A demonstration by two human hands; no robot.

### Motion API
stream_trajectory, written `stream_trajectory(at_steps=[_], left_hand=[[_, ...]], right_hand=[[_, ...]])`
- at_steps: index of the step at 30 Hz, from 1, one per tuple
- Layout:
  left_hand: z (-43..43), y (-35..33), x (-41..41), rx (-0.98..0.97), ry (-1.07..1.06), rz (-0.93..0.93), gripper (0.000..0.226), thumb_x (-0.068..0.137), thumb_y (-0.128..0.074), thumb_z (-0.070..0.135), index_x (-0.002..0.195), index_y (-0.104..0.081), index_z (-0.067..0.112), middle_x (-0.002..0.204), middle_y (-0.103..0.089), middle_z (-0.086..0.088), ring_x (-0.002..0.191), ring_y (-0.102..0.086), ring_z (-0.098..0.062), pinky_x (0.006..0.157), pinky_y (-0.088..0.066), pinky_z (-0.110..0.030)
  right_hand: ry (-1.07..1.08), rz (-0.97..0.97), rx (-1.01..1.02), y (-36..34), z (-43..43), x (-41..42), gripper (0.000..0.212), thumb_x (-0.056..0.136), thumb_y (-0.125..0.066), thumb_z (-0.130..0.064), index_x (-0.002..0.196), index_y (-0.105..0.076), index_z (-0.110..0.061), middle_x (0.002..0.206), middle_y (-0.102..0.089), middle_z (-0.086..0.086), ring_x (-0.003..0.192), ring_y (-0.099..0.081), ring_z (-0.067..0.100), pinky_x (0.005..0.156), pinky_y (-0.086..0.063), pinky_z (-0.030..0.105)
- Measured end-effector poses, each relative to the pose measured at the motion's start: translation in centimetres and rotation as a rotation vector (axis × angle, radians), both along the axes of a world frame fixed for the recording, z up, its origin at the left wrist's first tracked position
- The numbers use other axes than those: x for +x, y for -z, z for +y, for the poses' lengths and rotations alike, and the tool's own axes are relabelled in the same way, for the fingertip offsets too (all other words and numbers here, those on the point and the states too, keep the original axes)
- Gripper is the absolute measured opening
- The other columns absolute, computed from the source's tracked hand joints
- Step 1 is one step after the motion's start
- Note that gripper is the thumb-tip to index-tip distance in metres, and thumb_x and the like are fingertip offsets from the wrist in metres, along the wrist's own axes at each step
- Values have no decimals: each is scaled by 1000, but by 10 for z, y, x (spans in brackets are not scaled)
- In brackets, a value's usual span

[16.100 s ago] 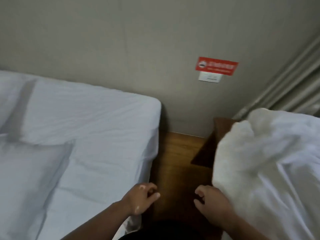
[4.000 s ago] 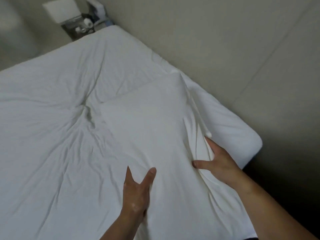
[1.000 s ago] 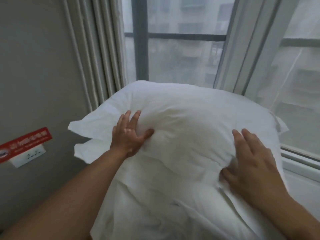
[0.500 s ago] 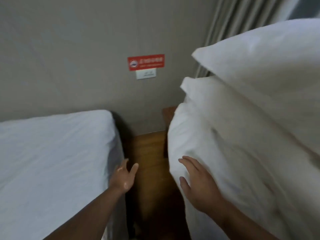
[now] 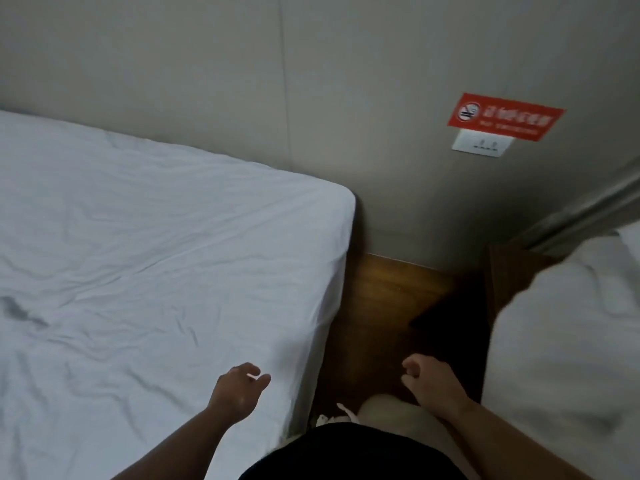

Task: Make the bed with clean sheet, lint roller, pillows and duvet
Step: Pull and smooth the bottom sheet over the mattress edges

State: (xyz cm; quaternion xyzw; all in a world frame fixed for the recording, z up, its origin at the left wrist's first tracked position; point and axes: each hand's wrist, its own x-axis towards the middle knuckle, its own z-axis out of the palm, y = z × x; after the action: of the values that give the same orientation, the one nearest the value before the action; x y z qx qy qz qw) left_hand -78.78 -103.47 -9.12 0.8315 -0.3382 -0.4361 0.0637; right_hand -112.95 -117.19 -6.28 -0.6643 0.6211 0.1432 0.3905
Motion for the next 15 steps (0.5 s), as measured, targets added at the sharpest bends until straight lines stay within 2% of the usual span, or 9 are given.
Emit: stream_trajectory(at_steps=[3, 6, 9, 15], left_hand=[[-6, 9, 15, 31, -33, 2, 18, 92, -61, 49, 98, -58, 33, 101, -68, 7, 105, -63, -15, 84, -40, -23], [-37, 11, 27, 47, -49, 29, 15, 92, -61, 47, 98, -58, 35, 98, -68, 7, 104, -63, -15, 85, -42, -25], [-84, 5, 44, 30, -82, 30, 19, 92, -62, 46, 105, -61, 32, 92, -65, 9, 102, -63, -17, 83, -42, -24], [-204, -5, 97, 12, -106, -93, 31, 93, -63, 44, 117, -65, 24, 105, -72, 2, 103, -66, -20, 88, -45, -25]], right_hand=[[-9, 22, -14, 5, -32, 21, 35, 95, -64, -30, 129, -61, -23, 106, -60, -14, 98, -57, 3, 87, -47, 19], [-16, 4, -17, 12, -77, 45, 36, 95, -64, -29, 131, -61, -22, 113, -64, -9, 97, -56, 4, 85, -45, 19], [-18, -36, -25, 20, -125, 74, 38, 95, -64, -28, 133, -60, -21, 124, -65, -4, 108, -59, 9, 90, -48, 22], [-65, -82, 9, 51, -236, 132, 45, 94, -65, -26, 138, -55, -20, 137, -60, 0, 126, -55, 17, 99, -47, 30]])
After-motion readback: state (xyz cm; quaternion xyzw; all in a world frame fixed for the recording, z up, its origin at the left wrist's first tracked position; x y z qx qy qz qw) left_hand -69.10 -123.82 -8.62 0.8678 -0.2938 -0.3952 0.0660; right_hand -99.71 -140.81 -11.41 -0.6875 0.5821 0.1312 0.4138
